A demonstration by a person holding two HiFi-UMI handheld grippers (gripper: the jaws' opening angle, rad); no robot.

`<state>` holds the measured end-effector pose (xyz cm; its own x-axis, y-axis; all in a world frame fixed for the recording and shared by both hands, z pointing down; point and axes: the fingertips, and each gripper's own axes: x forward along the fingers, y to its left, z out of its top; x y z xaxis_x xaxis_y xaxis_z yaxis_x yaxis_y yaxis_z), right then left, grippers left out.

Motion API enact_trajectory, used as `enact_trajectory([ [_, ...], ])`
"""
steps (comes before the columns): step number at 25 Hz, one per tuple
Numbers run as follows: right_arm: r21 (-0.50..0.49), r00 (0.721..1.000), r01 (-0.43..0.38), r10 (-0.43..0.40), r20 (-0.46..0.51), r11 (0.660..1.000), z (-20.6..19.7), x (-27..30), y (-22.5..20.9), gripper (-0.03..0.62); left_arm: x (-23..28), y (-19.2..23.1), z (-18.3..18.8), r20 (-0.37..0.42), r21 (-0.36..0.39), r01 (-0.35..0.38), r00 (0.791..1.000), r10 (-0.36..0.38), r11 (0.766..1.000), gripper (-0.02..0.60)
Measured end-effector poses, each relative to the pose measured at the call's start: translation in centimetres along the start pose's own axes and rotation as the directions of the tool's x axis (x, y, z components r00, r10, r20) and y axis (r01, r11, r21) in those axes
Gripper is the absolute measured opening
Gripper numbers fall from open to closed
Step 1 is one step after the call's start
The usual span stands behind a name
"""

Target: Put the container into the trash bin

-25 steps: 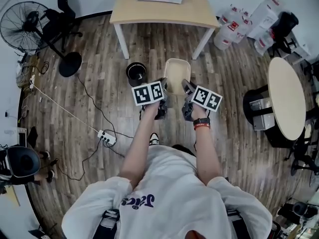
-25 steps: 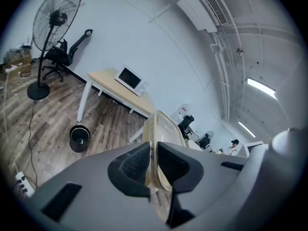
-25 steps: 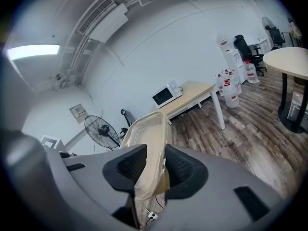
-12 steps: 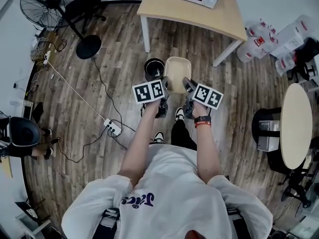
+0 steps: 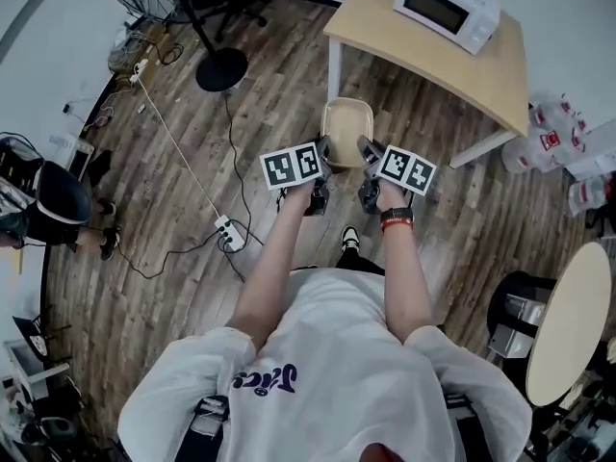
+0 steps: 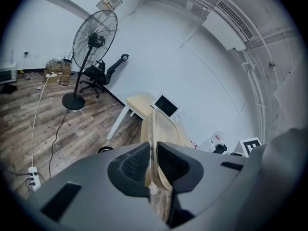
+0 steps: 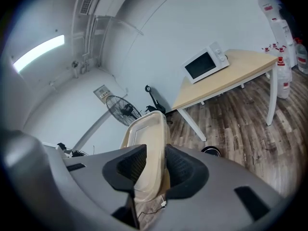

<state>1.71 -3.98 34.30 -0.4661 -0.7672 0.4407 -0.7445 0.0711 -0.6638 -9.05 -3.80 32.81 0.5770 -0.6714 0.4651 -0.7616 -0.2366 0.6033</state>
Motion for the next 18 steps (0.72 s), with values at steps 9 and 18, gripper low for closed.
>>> enact_trajectory([
  [9, -0.046, 0.990, -0.069, 0.062, -0.129, 0.997, 5.0, 7.0, -2.3, 0.138, 6.2, 1.9, 3.8, 0.042, -0.076, -0.095, 0.994, 0.099, 0.993, 0.058],
  [18, -0.066, 0.975, -0.083, 0.067, -0.213, 0.994, 8.1, 11.4, -7.3, 0.138, 13.1, 2.6, 4.1, 0.025, -0.132, -0.178, 0.983, 0.183, 0.975, 0.058],
])
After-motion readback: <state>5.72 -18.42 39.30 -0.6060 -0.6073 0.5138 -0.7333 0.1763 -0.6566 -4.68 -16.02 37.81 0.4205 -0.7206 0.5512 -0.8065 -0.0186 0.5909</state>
